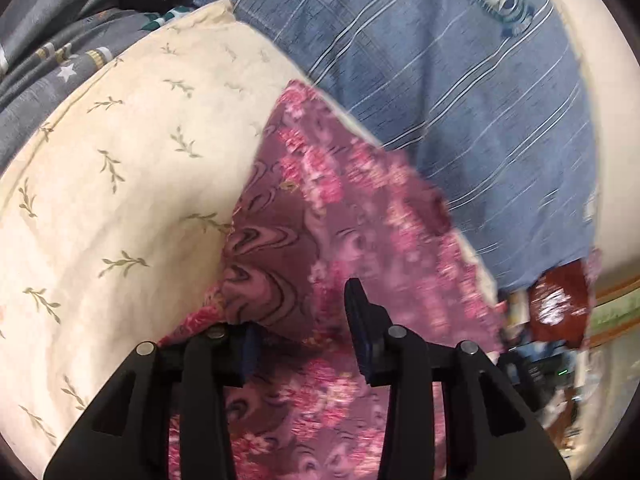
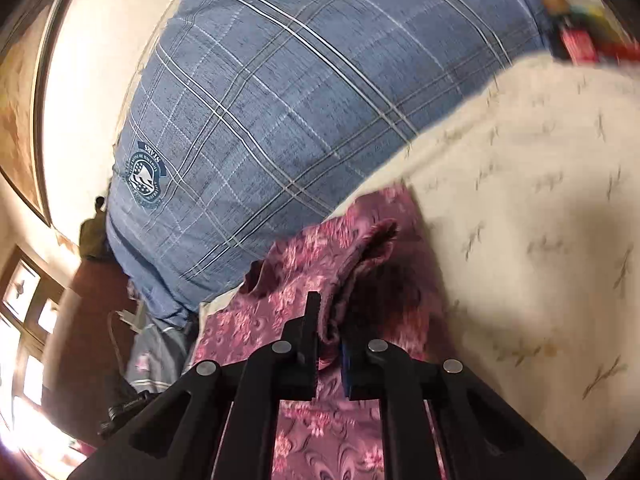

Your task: Fold small clothes

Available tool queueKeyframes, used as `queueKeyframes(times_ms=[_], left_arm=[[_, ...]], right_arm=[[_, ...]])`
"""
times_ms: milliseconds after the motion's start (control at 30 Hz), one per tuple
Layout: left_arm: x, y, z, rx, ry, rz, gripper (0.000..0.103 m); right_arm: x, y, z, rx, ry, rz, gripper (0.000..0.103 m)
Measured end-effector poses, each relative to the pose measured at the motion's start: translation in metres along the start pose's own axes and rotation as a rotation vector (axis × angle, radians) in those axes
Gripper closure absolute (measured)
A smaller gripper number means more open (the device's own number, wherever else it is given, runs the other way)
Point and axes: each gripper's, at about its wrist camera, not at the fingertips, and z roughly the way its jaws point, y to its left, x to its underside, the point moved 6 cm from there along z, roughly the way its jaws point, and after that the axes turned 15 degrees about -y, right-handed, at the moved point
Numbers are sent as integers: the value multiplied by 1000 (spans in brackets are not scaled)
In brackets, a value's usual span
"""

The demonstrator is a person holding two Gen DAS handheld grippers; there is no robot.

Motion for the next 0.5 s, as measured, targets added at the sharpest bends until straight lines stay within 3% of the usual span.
queueKeyframes(times_ms=[67,100,133,200,267,333,400,433,500], left_arm=[[4,3,5,-9,32,2,68],[4,2,2,-6,35,11,68],[5,0,-1,-5,46,30,67],[9,0,-8,-22,72,83,66],[19,1,-19,0,112,64,64],[31,-1,-31,72,151,10,59],[46,-6,-41,91,173,27,54],[53,-8,-41,61,182,66,52],[71,-8,-36,-31,224,181,53]], right_arm=[[9,-14,11,87,91,-13,88],[18,-23,16,140,155,-4,92],[25,-32,15,133,199,41,92],[22,-35,-2,113,163,72,88],[18,-36,-21,98,143,75,83],[23,-33,-37,93,155,12,76],[38,-33,-47,123,201,-76,76],[51,-34,-48,142,252,-134,77],[55,-31,-54,133,243,-190,78]])
